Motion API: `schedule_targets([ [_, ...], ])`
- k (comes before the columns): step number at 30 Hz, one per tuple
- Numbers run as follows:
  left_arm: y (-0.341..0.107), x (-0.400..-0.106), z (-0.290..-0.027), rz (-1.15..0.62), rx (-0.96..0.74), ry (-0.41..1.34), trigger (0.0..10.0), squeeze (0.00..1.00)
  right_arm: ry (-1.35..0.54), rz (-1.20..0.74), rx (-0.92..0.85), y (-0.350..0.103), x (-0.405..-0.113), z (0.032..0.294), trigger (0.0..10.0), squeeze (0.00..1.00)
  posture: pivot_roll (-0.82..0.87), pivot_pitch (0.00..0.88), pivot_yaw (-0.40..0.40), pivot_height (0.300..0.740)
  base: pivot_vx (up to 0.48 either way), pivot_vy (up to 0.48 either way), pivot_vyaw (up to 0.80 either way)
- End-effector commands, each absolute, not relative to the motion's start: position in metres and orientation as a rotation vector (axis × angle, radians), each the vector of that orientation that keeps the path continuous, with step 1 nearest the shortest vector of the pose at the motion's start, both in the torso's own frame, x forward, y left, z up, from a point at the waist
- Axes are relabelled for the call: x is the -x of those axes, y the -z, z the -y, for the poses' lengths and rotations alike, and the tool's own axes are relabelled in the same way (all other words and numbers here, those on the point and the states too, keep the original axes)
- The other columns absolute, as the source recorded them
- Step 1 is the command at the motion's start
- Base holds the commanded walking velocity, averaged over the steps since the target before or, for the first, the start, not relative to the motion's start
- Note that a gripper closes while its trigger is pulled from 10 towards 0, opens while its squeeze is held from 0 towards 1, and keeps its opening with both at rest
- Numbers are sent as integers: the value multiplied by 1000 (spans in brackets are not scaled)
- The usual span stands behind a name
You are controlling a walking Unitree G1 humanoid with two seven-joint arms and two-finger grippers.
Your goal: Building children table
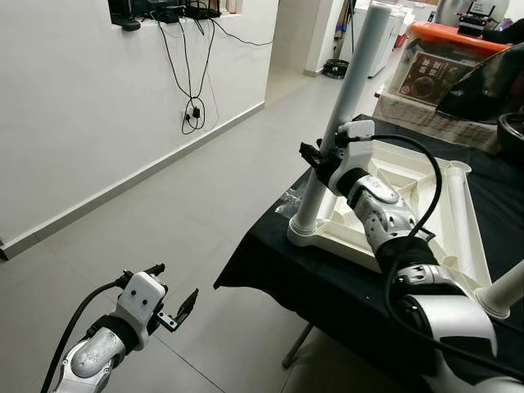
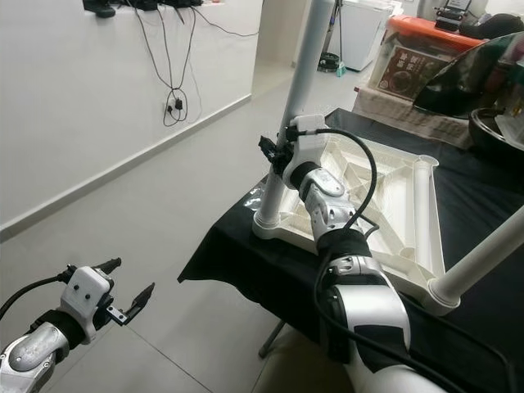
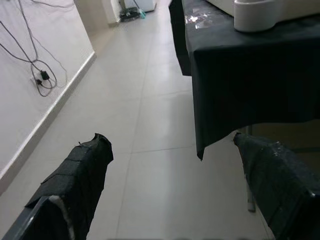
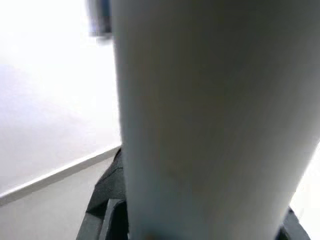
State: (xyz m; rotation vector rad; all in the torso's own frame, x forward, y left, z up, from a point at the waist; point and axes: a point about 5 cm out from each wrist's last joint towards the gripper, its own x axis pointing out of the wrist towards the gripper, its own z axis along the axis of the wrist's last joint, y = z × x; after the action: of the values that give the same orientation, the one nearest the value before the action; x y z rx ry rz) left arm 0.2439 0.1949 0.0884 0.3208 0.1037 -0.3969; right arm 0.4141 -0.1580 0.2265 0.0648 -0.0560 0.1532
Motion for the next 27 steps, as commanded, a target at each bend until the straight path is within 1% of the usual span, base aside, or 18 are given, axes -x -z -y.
schedule_targets([
  [1, -85, -241, -195, -122, -321, 401, 10000, 0, 398, -112, -83, -181, -402, 206, 0, 0, 51, 0, -125, 740, 0, 0, 0],
  [2, -85, -241, -195, -122, -323, 403, 10000, 0, 643, -153, -109, -166, -391, 213, 0, 0, 58, 0, -119, 740, 0, 0, 0],
  [4, -85, -241, -195, -122, -323, 403, 10000, 0, 643, -153, -109, -166, -391, 213, 0, 0, 58, 0, -119, 740, 0, 0, 0],
  [6, -86, -241, -194, -122, -323, 408, 10000, 0, 742, -175, -129, -156, -383, 205, 0, 0, 49, 0, -111, 740, 0, 0, 0],
  [7, -86, -241, -194, -123, -324, 411, 10000, 0, 714, -151, -138, -154, -380, 190, 4706, 0, 51, 0, -113, 740, 0, 0, 0],
  [8, -86, -241, -194, -123, -324, 411, 10000, 0, 714, -151, -138, -154, -380, 190, 4706, 0, 51, 0, -113, 740, 0, 0, 0],
  [9, -86, -242, -194, -123, -325, 412, 10000, 0, 580, -96, -148, -163, -384, 172, 10000, 0, 45, 0, -115, 740, 0, 0, 0],
  [12, -86, -242, -194, -123, -325, 413, 10000, 0, 486, -55, -153, -170, -387, 162, 10000, 0, 46, 0, -117, 740, 0, 0, 0],
  [13, -86, -243, -194, -122, -325, 411, 10000, 0, 362, -22, -147, -181, -393, 157, 10000, 1000, 48, 0, -120, 740, 0, 0, 0],
  [14, -86, -243, -193, -120, -324, 410, 10000, 0, 249, 0, -122, -193, -401, 158, 10000, 1000, 45, 0, -123, 740, 0, 0, 0],
  [15, -86, -243, -193, -120, -324, 410, 10000, 0, 249, 0, -122, -193, -401, 158, 10000, 1000, 45, 0, -123, 740, 0, 0, 0],
  [16, -86, -243, -193, -120, -322, 408, 10000, 0, 121, 25, -117, -206, -408, 158, 10000, 0, 46, 0, -124, 740, 0, 0, 0],
  [18, -84, -243, -193, -121, -319, 405, 10000, 0, -118, 71, -123, -226, -414, 151, 10000, 0, 41, 0, -121, 740, 0, 0, 0],
  [21, -83, -242, -192, -122, -319, 407, 10000, 0, -251, 97, -95, -231, -412, 149, 10000, 0, 40, 0, -122, 740, 0, 0, 0],
  [22, -83, -242, -192, -122, -320, 409, 10000, 0, -334, 112, -58, -232, -411, 150, 5961, 0, 40, 0, -122, 740, 0, 0, 0],
  [23, -83, -242, -192, -122, -320, 409, 10000, 0, -334, 112, -58, -232, -411, 150, 5961, 0, 40, 0, -122, 740, 0, 0, 0],
  [24, -83, -243, -192, -121, -320, 409, 10000, 0, -414, 102, -40, -230, -408, 152, 0, 0, 47, 0, -128, 740, 0, 0, 0],
  [27, -84, -245, -193, -117, -323, 408, 10000, 0, -457, 66, -21, -223, -407, 155, 0, 0, 48, 0, -130, 740, 0, 0, 0],
])
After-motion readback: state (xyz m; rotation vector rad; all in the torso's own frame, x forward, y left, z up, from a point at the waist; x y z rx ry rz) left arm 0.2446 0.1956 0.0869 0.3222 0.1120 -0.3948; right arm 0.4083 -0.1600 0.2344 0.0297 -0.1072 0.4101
